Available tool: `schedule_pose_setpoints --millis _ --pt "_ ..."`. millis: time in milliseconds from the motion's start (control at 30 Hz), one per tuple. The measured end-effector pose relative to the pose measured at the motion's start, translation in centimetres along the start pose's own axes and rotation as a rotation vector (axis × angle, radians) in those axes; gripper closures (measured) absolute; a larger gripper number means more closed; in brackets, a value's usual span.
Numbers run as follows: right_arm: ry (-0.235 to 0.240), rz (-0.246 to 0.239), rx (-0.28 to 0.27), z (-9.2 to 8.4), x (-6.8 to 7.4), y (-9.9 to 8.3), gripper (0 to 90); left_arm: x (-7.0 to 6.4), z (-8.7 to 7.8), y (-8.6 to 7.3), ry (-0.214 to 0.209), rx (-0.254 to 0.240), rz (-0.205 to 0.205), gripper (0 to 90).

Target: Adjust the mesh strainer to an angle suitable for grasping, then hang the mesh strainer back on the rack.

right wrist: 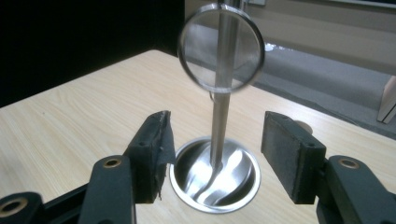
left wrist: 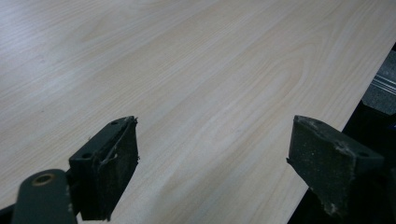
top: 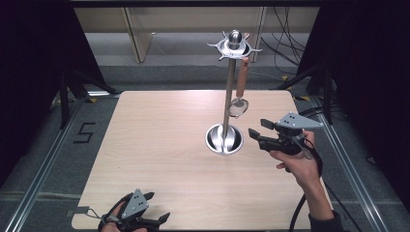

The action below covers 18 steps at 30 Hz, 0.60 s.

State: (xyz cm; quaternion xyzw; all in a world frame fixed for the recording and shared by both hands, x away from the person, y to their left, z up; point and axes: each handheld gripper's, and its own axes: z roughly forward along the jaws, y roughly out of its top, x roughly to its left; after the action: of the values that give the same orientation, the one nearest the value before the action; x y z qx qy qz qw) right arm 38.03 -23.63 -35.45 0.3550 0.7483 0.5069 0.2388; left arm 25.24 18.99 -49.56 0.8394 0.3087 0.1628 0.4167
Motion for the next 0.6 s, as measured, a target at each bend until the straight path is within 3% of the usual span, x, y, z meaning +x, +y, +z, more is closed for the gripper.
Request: schedule_pose_setpoints --millis 100,133,233,267,300,333,367,400,500,533,600 --pt "0.005 -0.007 0.025 0.4 -0.3 -0.5 43.1 -0.3 0.2 -0.1 -0.001 -0.024 -0.067 15.4" --pt "0.01 -0.013 0.022 0.6 -0.4 -0.6 43.1 -0.2 0.0 -0.1 0.007 -0.007 -0.048 15.4" --pt "0.003 0.006 0.036 0.8 0.0 -1.0 43.5 -0.1 -0.1 -0.1 0.005 -0.017 -0.025 15.4" --pt "0.006 0.004 0.049 0.9 0.1 -1.1 43.5 -0.3 -0.1 -0.1 -0.005 -0.021 -0.054 15.4" --pt "0.014 0.007 0.052 1.0 0.3 -1.3 43.4 -0.2 -0.1 -0.1 -0.007 -0.009 -0.045 15.3" --pt "0.015 -0.007 0.051 1.1 0.2 -1.4 43.5 -0.1 -0.1 -0.1 0.002 -0.002 -0.027 15.4" --pt "0.012 0.005 0.064 1.1 0.4 -1.5 43.5 0.2 -0.2 0.0 0.006 0.0 0.02 15.4" --pt "0.008 0.007 0.06 1.2 0.4 -1.7 43.5 0.2 -0.2 0.0 0.007 -0.006 0.02 15.4" --pt "0.008 0.002 0.074 1.4 0.5 -2.0 43.7 -0.3 -0.2 -0.1 0.0 -0.02 -0.057 15.4" --pt "0.017 -0.017 0.086 1.3 0.4 -2.1 43.7 0.0 -0.2 0.0 -0.001 -0.026 -0.021 15.3" --pt "0.019 -0.01 0.096 1.4 0.7 -2.4 43.5 -0.3 -0.1 -0.1 -0.002 -0.027 -0.054 15.4"
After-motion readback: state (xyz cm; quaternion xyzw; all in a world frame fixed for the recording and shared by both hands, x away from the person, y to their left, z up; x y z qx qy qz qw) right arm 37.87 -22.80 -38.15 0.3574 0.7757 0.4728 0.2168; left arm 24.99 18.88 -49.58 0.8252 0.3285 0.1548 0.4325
